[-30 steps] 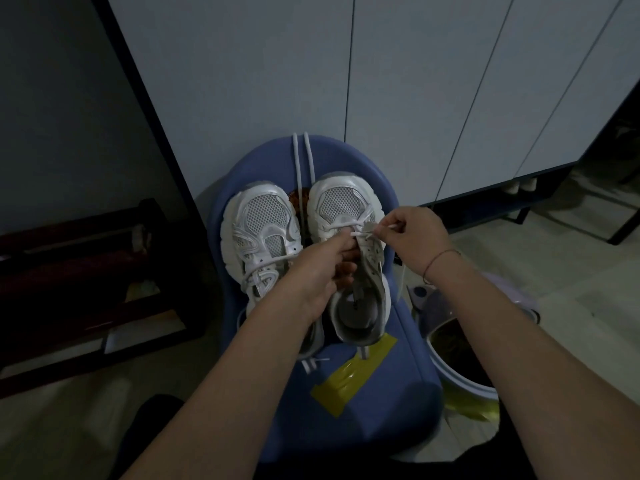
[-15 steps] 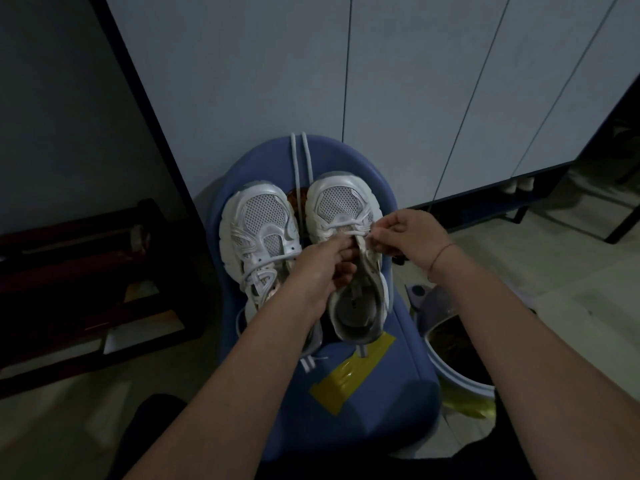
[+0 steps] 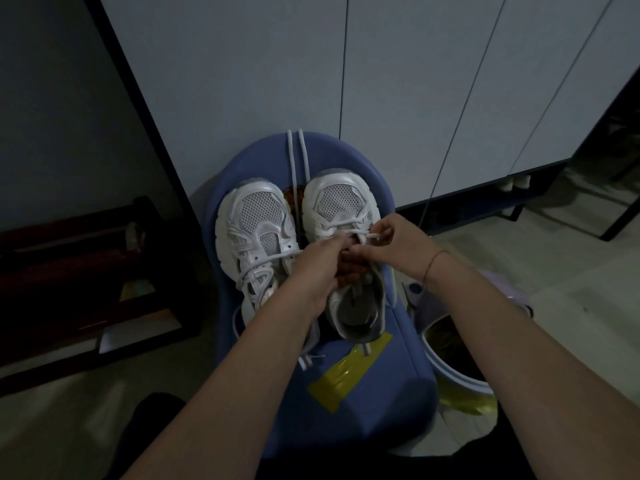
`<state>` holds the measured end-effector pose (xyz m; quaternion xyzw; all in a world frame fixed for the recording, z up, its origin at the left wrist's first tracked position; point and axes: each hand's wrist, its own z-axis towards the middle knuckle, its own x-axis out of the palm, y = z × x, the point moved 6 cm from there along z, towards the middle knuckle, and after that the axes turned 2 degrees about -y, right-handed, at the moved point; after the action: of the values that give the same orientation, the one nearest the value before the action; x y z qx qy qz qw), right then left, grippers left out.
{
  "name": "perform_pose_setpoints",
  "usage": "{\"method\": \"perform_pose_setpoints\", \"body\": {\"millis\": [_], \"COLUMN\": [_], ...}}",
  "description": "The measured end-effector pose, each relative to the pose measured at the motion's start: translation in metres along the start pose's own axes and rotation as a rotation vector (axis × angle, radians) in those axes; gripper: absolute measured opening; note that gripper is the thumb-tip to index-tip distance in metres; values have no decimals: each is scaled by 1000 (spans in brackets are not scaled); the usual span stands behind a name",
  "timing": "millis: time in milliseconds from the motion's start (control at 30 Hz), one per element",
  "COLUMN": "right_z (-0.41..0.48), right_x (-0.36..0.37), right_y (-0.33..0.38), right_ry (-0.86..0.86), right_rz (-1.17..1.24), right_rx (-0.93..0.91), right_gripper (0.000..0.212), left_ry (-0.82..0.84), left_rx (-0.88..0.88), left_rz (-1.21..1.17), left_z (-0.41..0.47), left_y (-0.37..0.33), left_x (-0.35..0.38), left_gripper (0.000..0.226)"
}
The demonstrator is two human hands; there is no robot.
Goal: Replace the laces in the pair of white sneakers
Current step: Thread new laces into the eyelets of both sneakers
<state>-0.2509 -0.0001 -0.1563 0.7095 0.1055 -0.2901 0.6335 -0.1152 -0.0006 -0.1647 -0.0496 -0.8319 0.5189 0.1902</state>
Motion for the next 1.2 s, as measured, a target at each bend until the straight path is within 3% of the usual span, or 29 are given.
{"method": "perform_pose_setpoints", "body": {"millis": [67, 200, 500, 633, 767, 900, 1033, 1200], "right_z": [-1, -2, -8, -6, -7, -8, -10, -10], "right_x": [0, -11, -15, -12, -5, -4, -1, 0], "right_y": [-2, -1, -9, -12, -21, -24, -22, -27], "right_ry": [14, 1, 30, 1, -19, -67, -80, -121], "right_rz": [12, 20, 232, 276, 427, 484, 521, 553], "right_rx": [11, -25, -19, 60, 239, 311, 324, 333], "right_gripper": [44, 17, 14, 10, 8, 14, 11, 11], "left_ry": [19, 47, -57, -147, -130, -55, 102, 462], "left_rx": [-8, -4, 114, 168, 156, 147, 116, -162], "left_rz": [17, 67, 129, 173, 189, 268, 540, 884], "left_z": [1, 6, 10, 11, 9, -4, -25, -58], "left_y": [1, 3, 5, 6, 5, 6, 15, 55], "left_x": [0, 0, 1, -1, -3, -3, -9, -19], "left_gripper": [38, 43, 18, 18, 22, 24, 21, 14]}}
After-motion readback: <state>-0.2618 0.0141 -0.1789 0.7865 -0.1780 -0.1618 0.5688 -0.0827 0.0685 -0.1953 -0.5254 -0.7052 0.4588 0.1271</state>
